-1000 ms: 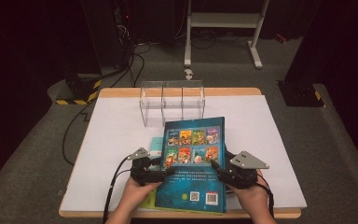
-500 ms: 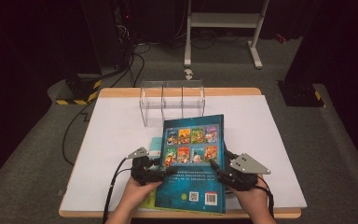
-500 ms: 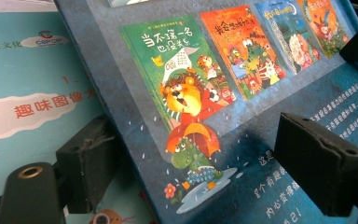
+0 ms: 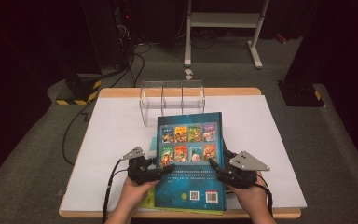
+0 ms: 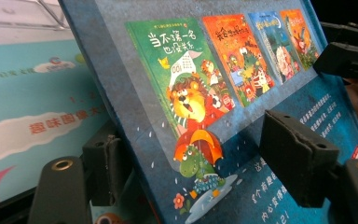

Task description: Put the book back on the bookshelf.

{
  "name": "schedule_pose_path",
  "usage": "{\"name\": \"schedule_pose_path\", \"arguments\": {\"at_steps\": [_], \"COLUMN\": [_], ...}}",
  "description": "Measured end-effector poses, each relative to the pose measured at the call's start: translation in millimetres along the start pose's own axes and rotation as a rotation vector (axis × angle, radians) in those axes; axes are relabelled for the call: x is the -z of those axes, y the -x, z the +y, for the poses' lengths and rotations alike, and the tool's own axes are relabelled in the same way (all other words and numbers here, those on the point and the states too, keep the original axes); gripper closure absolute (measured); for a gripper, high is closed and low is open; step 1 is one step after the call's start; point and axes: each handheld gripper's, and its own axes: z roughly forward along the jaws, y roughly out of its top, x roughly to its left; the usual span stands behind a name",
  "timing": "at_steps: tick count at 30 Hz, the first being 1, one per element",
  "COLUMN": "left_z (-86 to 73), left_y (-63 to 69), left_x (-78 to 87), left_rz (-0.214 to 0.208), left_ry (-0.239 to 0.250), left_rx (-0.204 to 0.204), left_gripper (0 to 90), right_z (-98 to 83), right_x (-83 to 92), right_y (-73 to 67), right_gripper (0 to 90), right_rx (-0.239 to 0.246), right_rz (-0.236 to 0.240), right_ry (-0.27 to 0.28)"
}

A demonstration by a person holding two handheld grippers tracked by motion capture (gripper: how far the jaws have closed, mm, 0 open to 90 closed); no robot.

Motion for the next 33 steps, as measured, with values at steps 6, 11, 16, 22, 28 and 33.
{"name": "schedule_pose_path", "arguments": {"at_steps": [6,11,16,22,28,33], "left_z": [4.5,11.8,22.8,29.7,35.5,43.5], "left_y": [-3.1,-11.3,-22.5,-27.8,-24.1,-17.9], "left_x": [7.2,15.0,25.1,40.1,49.8,48.3], "left_rz": [0.038,0.071,0.103,0.14,0.163,0.184], "left_ry": [0.011,0.018,0.052,0.129,0.202,0.243], "left_rx": [-0.01,-0.022,-0.033,-0.059,-0.09,-0.111], "left_gripper": [29.1,29.7,31.3,35.2,39.7,42.7], "right_z": [7.8,17.4,32.7,48.9,61.7,78.2], "right_x": [-10.4,-26.2,-41.5,-55.4,-58.3,-56.1], "right_y": [2.6,4.7,3.4,-2.6,-8.7,-3.9], "right_gripper": [42.2,44.6,45.5,47.1,48.2,48.7], "right_rx": [-0.05,-0.114,-0.144,-0.175,-0.15,-0.138], "right_rz": [0.024,0.052,0.068,0.064,0.032,0.019], "right_ry": [-0.017,-0.037,-0.043,-0.019,-0.006,0.016]}}
